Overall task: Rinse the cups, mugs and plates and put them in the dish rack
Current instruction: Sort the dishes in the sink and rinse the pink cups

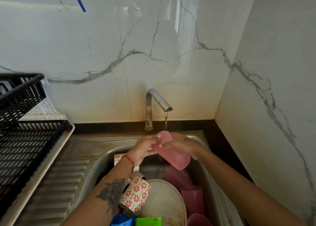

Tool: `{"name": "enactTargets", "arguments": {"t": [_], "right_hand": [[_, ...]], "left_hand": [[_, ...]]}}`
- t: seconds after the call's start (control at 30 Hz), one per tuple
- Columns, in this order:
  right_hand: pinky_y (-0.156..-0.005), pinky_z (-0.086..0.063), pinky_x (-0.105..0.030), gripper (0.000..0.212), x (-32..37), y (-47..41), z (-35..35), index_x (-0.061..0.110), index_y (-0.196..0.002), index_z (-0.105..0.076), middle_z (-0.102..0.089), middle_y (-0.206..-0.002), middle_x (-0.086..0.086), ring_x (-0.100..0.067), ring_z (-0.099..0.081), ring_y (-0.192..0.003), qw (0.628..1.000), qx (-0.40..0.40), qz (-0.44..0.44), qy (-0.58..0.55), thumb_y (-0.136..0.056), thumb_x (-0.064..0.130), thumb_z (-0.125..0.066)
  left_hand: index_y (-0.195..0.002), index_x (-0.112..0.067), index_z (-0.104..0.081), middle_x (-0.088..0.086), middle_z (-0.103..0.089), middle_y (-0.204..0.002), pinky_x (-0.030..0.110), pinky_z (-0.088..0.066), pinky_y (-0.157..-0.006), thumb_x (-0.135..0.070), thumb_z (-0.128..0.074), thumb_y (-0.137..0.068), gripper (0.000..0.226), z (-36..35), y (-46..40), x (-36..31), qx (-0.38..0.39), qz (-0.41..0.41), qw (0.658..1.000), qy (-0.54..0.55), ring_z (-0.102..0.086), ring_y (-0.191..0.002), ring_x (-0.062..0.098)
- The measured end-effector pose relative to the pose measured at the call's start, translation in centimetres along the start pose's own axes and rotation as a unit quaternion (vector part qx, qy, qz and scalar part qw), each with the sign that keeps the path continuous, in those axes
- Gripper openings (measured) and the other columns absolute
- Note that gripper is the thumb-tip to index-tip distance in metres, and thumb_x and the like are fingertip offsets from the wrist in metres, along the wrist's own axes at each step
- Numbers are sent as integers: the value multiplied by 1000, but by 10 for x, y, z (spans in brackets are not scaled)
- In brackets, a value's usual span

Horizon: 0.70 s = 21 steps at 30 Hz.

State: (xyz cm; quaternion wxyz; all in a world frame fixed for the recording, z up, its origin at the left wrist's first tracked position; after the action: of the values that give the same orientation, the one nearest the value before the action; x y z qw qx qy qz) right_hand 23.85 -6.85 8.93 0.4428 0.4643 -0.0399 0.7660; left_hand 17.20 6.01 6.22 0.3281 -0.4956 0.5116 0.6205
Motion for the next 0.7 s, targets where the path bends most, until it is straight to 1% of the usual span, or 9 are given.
{"name": "enactTargets", "arguments": {"t": [0.1, 0.2, 0.27, 0.3, 0.37, 0.43, 0.53, 0.63, 0.7], "right_hand": [[-104, -37, -44, 102, 23, -3, -6, 23, -152, -10, -29, -152, -11, -31, -36, -135, 952, -76, 120, 271, -76, 49, -72], [-112, -22, -56, 106, 37, -5, -25, 24, -151, 5, -13, -157, -16, -38, -15, -143, 844, -111, 203, 484, -80, 42, -71], [-110, -30, -52, 103, 45, -10, -21, 23, -151, 5, -17, -155, -15, -36, -23, -140, 795, -123, 236, 544, -82, 37, -69], [-107, -35, -49, 102, 49, -12, -16, 25, -151, 3, -24, -152, -13, -33, -32, -136, 794, -115, 245, 544, -81, 37, -70], [-101, -42, -45, 107, 59, -18, 0, 32, -150, -2, -36, -147, -8, -30, -44, -127, 827, -68, 241, 504, -74, 39, -77], [-101, -42, -44, 114, 66, -21, 16, 39, -149, -2, -37, -149, -5, -28, -45, -128, 879, -6, 212, 427, -67, 41, -82], [-107, -37, -42, 115, 64, -22, 37, 31, -152, -6, -30, -154, -5, -26, -39, -133, 934, 46, 153, 321, -66, 46, -81], [-103, -42, -42, 114, 60, -18, 33, 31, -151, -7, -37, -149, -7, -28, -45, -128, 925, 6, 148, 350, -66, 46, -81], [-94, -48, -40, 111, 60, -13, 15, 33, -149, -5, -47, -139, -9, -29, -54, -117, 877, -81, 196, 432, -69, 41, -81]], "left_hand": [[-119, -7, -62, 13, -69, -112, 37, -51, -93, -21, -53, -97, 28, -3, -1, -6, 19, -7, 999, -42, -66, -96, 21], [-126, -12, -55, 12, -67, -113, 35, -56, -81, -11, -38, -103, 29, -8, 0, -18, 22, -16, 1000, 2, -67, -96, 26], [-126, -12, -53, 12, -68, -114, 35, -55, -80, -9, -38, -102, 28, -7, 0, -23, 23, -23, 999, 20, -67, -101, 28], [-124, -12, -54, 10, -69, -112, 35, -55, -81, -9, -41, -102, 27, -6, 1, -24, 28, -31, 999, 32, -68, -100, 25], [-116, -13, -59, 5, -72, -106, 38, -53, -88, -11, -49, -98, 21, -3, 2, -27, 41, -54, 996, 56, -69, -97, 22], [-110, -13, -62, 3, -72, -104, 40, -48, -98, -15, -57, -90, 21, 3, 4, -30, 40, -85, 992, 81, -67, -102, 21], [-110, -14, -63, 1, -73, -103, 34, -44, -99, -19, -62, -78, 32, 11, 8, -36, 42, -117, 987, 107, -62, -108, 18], [-112, -15, -60, 1, -70, -108, 35, -44, -98, -14, -67, -77, 36, 11, 10, -37, 66, -112, 990, 54, -61, -111, 18], [-121, -16, -54, 3, -68, -114, 31, -50, -94, -6, -69, -80, 44, 8, 8, -40, 69, -104, 992, 1, -64, -107, 17]]}}
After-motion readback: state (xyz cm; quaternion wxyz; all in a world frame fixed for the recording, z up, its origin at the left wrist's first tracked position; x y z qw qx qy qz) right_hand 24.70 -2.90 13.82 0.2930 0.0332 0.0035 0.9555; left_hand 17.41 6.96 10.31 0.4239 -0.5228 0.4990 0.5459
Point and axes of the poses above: each hand's wrist, its own y-axis away from the middle knuckle, its own z-axis out of the back of the hand, x = y × z, the point moved 5 cm from there along -y, towards the middle knuckle
